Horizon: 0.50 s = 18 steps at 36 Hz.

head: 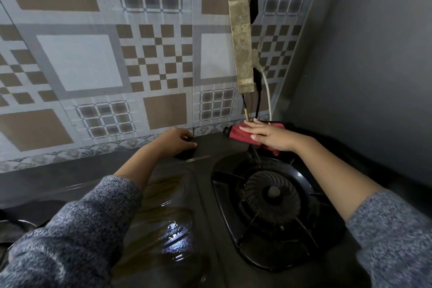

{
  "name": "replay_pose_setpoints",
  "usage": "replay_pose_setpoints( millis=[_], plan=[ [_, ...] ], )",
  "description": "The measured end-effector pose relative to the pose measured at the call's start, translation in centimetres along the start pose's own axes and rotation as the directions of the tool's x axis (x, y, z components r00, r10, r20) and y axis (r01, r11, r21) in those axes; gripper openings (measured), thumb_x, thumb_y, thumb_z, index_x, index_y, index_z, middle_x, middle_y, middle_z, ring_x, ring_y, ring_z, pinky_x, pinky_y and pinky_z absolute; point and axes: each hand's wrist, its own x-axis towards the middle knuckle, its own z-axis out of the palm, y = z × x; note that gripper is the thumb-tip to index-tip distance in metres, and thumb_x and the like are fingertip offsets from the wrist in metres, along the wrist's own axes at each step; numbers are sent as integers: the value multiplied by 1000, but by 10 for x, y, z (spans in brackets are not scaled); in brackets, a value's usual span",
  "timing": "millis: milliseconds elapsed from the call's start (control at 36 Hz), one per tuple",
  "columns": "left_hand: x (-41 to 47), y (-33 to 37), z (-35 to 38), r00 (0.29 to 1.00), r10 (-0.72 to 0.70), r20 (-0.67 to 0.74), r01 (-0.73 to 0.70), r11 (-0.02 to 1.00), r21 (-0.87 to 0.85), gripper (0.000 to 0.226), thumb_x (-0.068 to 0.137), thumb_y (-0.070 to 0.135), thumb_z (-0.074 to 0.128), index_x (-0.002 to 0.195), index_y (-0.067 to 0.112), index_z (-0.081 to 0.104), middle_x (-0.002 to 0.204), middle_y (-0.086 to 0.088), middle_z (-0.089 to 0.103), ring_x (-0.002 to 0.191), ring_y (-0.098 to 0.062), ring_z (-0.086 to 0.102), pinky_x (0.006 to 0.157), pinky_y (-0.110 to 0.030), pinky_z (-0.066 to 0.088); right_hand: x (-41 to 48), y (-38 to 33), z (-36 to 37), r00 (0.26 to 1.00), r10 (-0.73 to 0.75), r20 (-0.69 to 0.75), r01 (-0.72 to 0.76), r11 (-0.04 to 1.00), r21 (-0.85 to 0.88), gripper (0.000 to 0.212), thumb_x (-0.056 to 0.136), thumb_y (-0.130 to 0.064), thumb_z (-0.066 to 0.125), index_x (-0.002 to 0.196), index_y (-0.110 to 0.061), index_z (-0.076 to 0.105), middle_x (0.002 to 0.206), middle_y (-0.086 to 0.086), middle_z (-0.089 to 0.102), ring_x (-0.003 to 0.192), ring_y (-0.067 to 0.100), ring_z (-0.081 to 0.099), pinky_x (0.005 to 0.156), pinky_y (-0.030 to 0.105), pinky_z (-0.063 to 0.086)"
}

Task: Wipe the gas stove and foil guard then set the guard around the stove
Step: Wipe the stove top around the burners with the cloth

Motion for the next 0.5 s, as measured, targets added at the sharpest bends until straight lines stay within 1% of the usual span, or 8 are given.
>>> replay_pose_setpoints(
  millis=[56, 111, 167, 250, 333, 417, 500],
  plan=[
    [0, -1, -1, 1000, 5, 9, -5, 1000, 30, 48, 90, 34, 56, 133, 17, 46, 136, -9, 50, 120, -27, 49, 98, -33, 39, 0, -1, 1, 990, 42, -131, -40, 999, 17, 44, 99, -28, 39, 142, -35, 31, 156, -10, 15, 144, 14, 4, 116, 42, 3],
    [0, -2, -1, 1000, 4, 7, -4, 999, 53, 49, 89, 37, 56, 134, 20, 45, 136, -8, 50, 121, -26, 49, 99, -34, 39, 1, -3, 1, 956, 74, -284, -74, 997, 12, 45, 97, -31, 44, 141, -32, 35, 154, -6, 23, 142, 17, 18, 115, 40, 14],
    [-1, -4, 0, 1000, 0, 1, 0, 998, 66, 50, 89, 40, 55, 134, 21, 44, 136, -7, 50, 120, -26, 49, 98, -34, 40, 2, -4, 1, 928, 122, -352, -119, 992, 32, 46, 96, -33, 45, 141, -28, 36, 152, -2, 27, 140, 18, 24, 114, 37, 20],
    [-2, -6, 3, 1000, -1, -17, 2, 996, 84, 50, 90, 41, 53, 136, 22, 42, 137, -8, 49, 122, -27, 48, 100, -36, 39, 5, -3, 6, 925, 212, -314, -223, 975, 2, 50, 96, -42, 38, 144, -26, 31, 155, 3, 21, 143, 23, 17, 116, 38, 15],
    [-4, -6, 4, 1000, 2, -31, 1, 995, 101, 51, 91, 42, 50, 137, 23, 40, 138, -9, 47, 123, -28, 47, 101, -37, 38, 6, -3, 13, 933, 275, -231, -298, 952, -67, 51, 97, -48, 28, 146, -32, 21, 158, 5, 7, 145, 26, 3, 117, 41, 5],
    [-4, -7, 5, 999, 13, -30, -10, 994, 105, 51, 91, 42, 50, 137, 23, 40, 138, -9, 48, 123, -28, 47, 100, -37, 38, 3, -3, 13, 948, 274, -162, -292, 952, -96, 51, 98, -47, 23, 147, -35, 13, 158, 3, -3, 145, 24, -7, 116, 41, -3],
    [-5, -7, 5, 999, 20, -33, -16, 994, 111, 51, 92, 41, 50, 138, 22, 40, 138, -9, 48, 123, -28, 47, 100, -36, 38, 1, -4, 9, 963, 257, -85, -265, 959, -101, 50, 99, -44, 23, 146, -36, 9, 158, 1, -9, 144, 21, -13, 115, 42, -6]
  ],
)
